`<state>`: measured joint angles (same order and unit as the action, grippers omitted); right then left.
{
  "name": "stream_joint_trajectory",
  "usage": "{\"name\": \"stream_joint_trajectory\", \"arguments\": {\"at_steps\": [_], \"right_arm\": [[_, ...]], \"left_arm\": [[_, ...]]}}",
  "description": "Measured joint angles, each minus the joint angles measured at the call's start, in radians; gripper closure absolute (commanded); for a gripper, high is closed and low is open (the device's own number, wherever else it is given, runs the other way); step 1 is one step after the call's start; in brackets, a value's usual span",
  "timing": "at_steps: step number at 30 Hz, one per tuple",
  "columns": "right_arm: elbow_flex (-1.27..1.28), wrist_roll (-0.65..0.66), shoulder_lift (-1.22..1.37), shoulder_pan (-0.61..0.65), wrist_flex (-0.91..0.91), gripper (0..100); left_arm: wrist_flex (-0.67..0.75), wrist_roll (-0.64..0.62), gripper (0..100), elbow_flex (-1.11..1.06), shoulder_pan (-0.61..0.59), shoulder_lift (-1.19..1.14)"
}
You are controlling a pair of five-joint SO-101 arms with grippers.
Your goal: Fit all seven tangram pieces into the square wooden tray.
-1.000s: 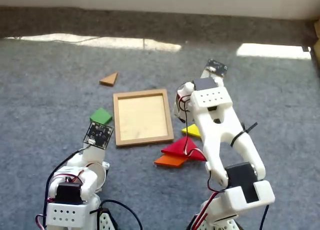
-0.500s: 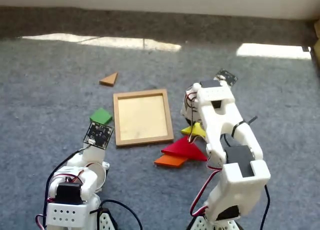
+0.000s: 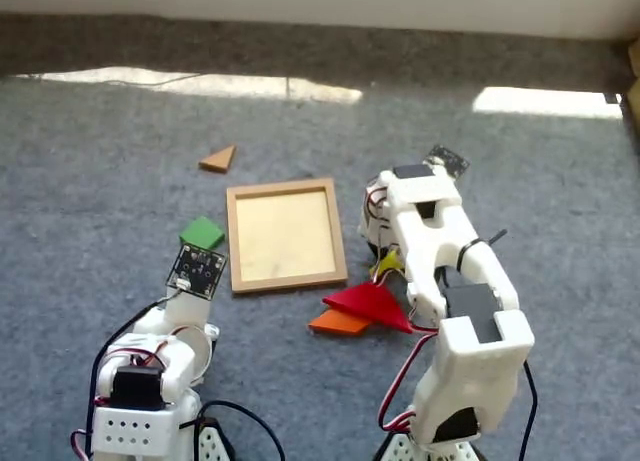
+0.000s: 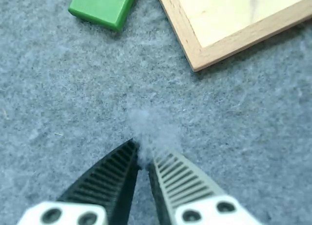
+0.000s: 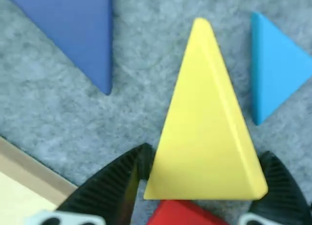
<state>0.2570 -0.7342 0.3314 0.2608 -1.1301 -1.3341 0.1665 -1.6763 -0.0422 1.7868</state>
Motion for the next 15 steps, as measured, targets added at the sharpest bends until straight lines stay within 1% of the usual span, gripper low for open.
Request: {"name": "stream_joint_trajectory", "arguments": {"at_steps": [2, 6, 11, 15], "right_arm": [[0.000, 0.000, 0.000, 0.000, 0.000, 71.9], [0.000, 0.005, 0.000, 0.000, 0.000, 84.6], [-0.023, 0.098, 0.000, -0.014, -0.008, 99.4], [-0.034, 0.172, 0.009, -0.044, -0.008, 99.3]], "left_arm": [[0.000, 0.000, 100, 0.000, 0.000, 0.000], [0.000, 0.000, 100, 0.000, 0.000, 0.000], [0.000, 0.000, 100, 0.000, 0.000, 0.000], [0.000, 0.000, 100, 0.000, 0.000, 0.000]]}}
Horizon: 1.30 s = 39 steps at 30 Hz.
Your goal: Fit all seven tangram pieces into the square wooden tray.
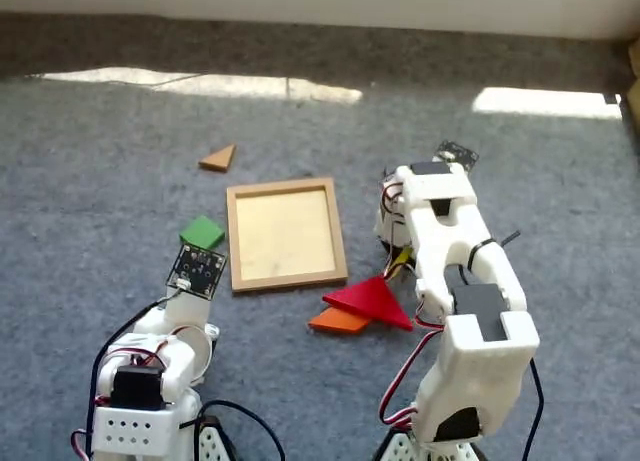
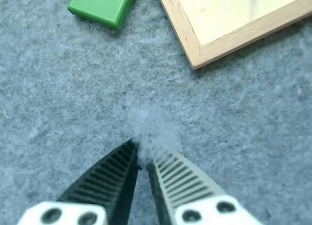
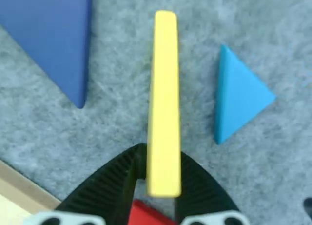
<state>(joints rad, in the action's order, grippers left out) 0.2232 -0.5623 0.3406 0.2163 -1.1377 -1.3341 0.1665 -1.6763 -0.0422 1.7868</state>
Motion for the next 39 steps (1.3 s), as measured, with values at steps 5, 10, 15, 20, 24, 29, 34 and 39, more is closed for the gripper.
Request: {"name": "stream_joint_trajectory", "arguments": {"at_steps": [5, 10, 15, 20, 24, 29, 34, 39], "right_arm": [[0.000, 0.068, -0.006, -0.003, 0.000, 99.3], [0.000, 0.132, -0.084, 0.000, 0.006, 99.3], [0.000, 0.213, -0.233, 0.006, 0.006, 99.3], [0.000, 0.310, -0.310, 0.089, 0.006, 99.3], [0.000, 0.327, -0.311, 0.198, 0.035, 99.3], [0.000, 0.327, -0.311, 0.342, 0.181, 99.3], [0.003, 0.327, -0.224, 0.470, 0.275, 99.3], [0.005, 0.327, -0.109, 0.552, 0.358, 99.1]], "left_arm": [[0.000, 0.000, 100, 0.000, 0.000, 0.000], [0.000, 0.000, 100, 0.000, 0.000, 0.000], [0.000, 0.000, 100, 0.000, 0.000, 0.000], [0.000, 0.000, 100, 0.000, 0.000, 0.000], [0.000, 0.000, 100, 0.000, 0.000, 0.000], [0.000, 0.000, 100, 0.000, 0.000, 0.000], [0.000, 0.000, 100, 0.000, 0.000, 0.000], [0.000, 0.000, 100, 0.000, 0.000, 0.000]]}}
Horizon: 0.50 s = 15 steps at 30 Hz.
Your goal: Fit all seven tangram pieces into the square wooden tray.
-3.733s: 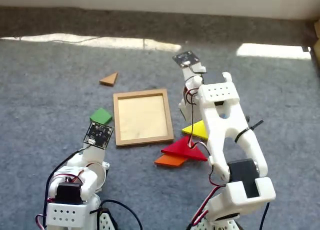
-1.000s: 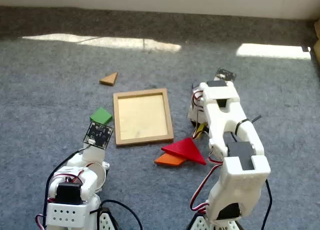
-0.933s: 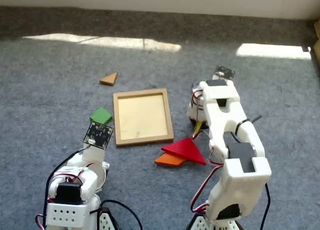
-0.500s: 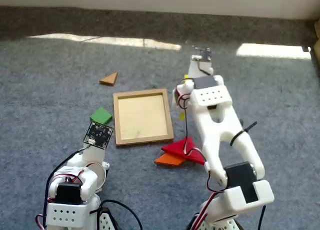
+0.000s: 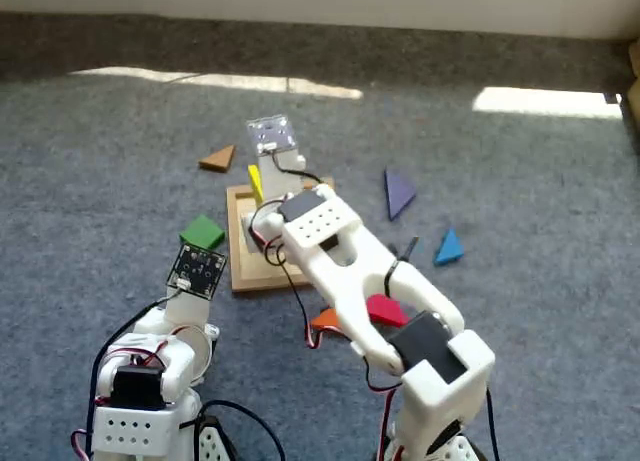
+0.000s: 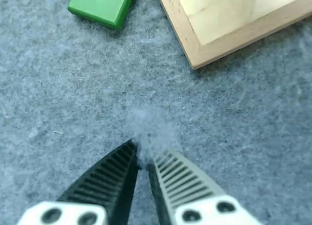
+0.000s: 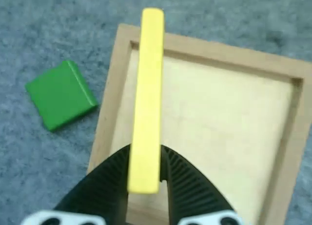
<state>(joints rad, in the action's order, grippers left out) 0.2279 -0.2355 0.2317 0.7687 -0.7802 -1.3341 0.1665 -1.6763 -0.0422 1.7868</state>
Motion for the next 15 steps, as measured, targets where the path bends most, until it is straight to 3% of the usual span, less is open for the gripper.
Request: {"name": "stream_joint_trajectory", "arguments": {"at_steps": [3, 8, 15], "right_arm": [[-0.002, 0.000, 0.037, 0.025, 0.028, 95.5], [-0.002, 0.000, 0.044, 0.028, 0.034, 79.3], [-0.002, -0.071, 0.044, 0.026, 0.034, 77.5]], "left_arm": [[0.000, 0.000, 100, 0.000, 0.000, 0.000], [0.000, 0.000, 100, 0.000, 0.000, 0.000], [0.000, 0.000, 100, 0.000, 0.000, 0.000]]}}
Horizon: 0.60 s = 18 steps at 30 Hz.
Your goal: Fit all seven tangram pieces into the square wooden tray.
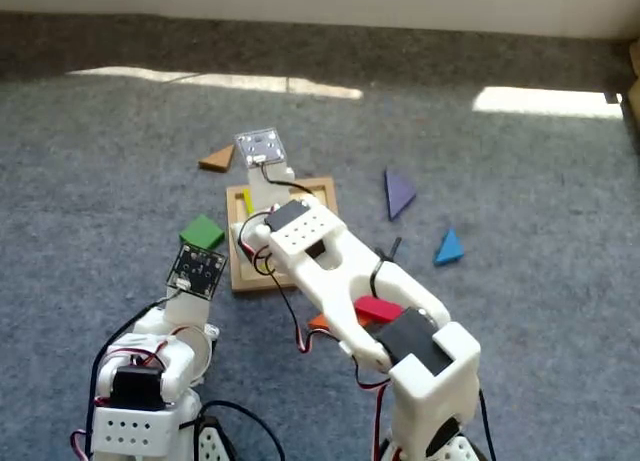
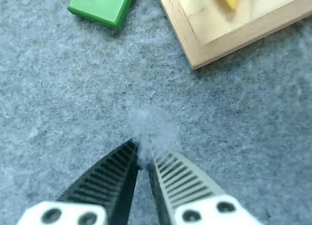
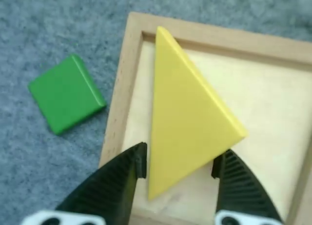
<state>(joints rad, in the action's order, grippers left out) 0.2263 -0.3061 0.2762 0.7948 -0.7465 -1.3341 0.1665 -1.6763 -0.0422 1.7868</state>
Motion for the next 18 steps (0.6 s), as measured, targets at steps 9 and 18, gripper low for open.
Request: {"name": "stream_joint_trajectory", "arguments": {"at_steps": [9, 18], "right_arm": [[0.000, -0.002, -0.080, -0.077, -0.051, 77.5], [0.000, -0.002, -0.190, -0.176, -0.097, 91.5]], "left_arm": [[0.000, 0.000, 100, 0.000, 0.000, 0.000], [0.000, 0.000, 100, 0.000, 0.000, 0.000]]}}
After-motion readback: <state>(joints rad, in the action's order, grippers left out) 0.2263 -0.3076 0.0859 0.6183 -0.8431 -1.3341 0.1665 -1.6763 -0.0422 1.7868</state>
